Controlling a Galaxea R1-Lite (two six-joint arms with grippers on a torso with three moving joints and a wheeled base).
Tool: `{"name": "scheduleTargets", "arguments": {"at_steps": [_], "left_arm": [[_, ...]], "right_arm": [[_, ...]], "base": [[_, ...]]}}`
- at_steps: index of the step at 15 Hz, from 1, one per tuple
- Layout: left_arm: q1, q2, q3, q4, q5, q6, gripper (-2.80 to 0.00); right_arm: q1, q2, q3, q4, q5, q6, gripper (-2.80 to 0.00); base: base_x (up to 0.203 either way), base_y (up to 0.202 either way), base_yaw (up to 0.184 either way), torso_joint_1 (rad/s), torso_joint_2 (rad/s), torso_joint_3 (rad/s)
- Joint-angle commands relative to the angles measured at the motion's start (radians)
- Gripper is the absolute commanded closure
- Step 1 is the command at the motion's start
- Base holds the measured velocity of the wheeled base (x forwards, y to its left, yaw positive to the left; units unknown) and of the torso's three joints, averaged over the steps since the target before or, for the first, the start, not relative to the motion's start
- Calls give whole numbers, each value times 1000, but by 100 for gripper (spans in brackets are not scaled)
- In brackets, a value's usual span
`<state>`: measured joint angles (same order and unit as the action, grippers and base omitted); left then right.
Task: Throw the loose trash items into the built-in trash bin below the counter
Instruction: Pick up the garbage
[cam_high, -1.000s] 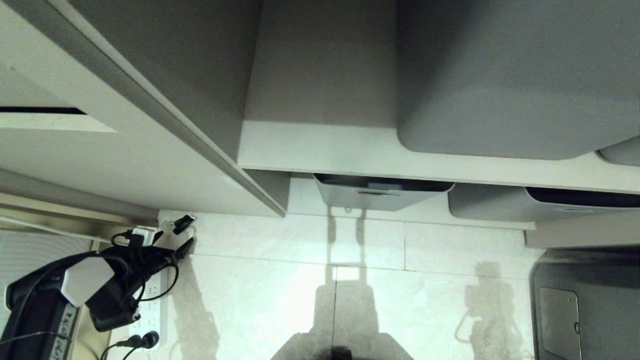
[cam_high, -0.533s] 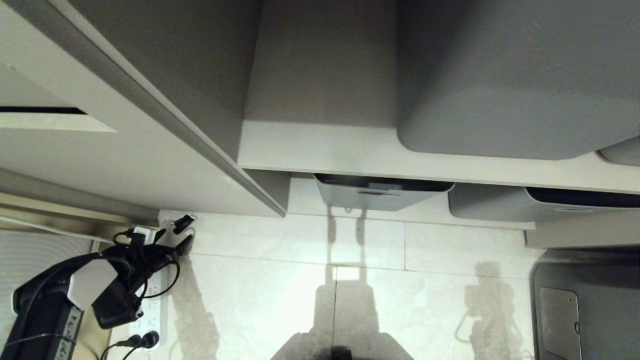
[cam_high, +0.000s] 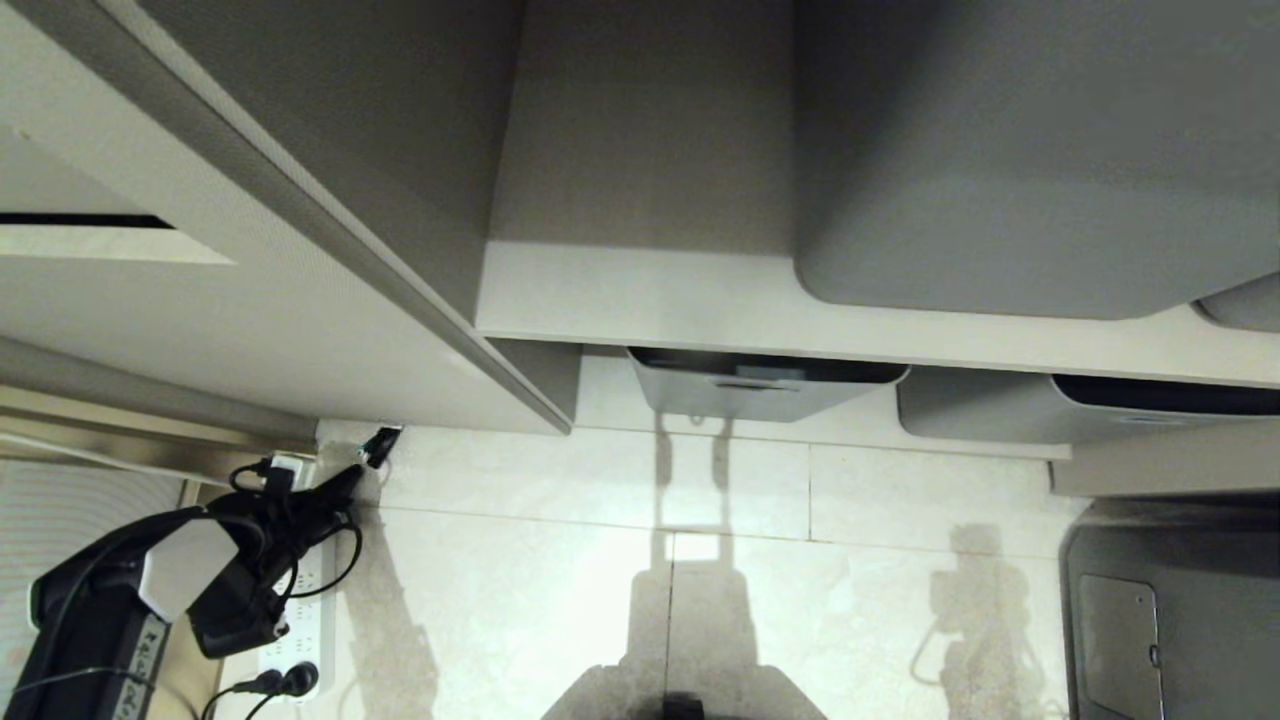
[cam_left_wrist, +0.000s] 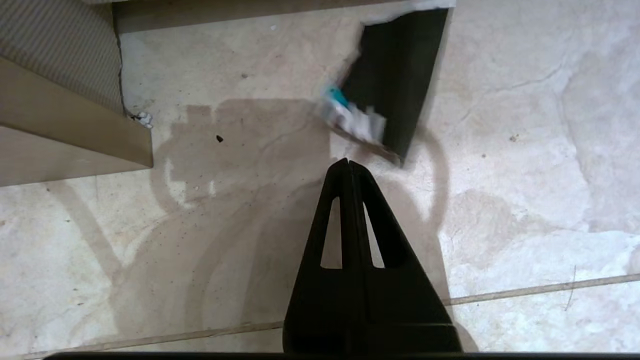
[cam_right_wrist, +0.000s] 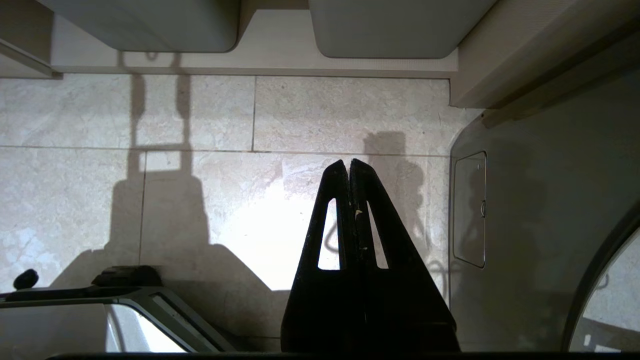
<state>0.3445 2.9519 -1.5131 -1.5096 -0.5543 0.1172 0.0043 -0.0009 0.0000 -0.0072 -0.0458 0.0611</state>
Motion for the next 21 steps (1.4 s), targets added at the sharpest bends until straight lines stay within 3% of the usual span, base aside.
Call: {"name": "scheduleTargets", "arguments": {"at_steps": [1,4,6,11,14,17,21], "left_arm": [[1,-2,2,-9,-2,1,0],[1,-32,45,-10,-3,1,0],[2,-102,159,-12,-21,3,0],[-1,-385,530,-20,-199,5,0],[-27,-496,667,-20,-231,1,0],[-29,-531,731,-20,-232,5,0],[-13,-467,706,-20,-216,7,0]], "right_arm": [[0,1,2,0,0,0,0],[0,1,2,0,0,0,0],[0,1,2,0,0,0,0],[0,1,2,0,0,0,0],[0,1,2,0,0,0,0],[0,1,2,0,0,0,0],[0,1,2,0,0,0,0]], "base": [[0,0,0,0,0,0],[0,0,0,0,0,0],[0,0,0,0,0,0],[0,0,0,0,0,0],[0,0,0,0,0,0],[0,0,0,0,0,0],[0,0,0,0,0,0]]}}
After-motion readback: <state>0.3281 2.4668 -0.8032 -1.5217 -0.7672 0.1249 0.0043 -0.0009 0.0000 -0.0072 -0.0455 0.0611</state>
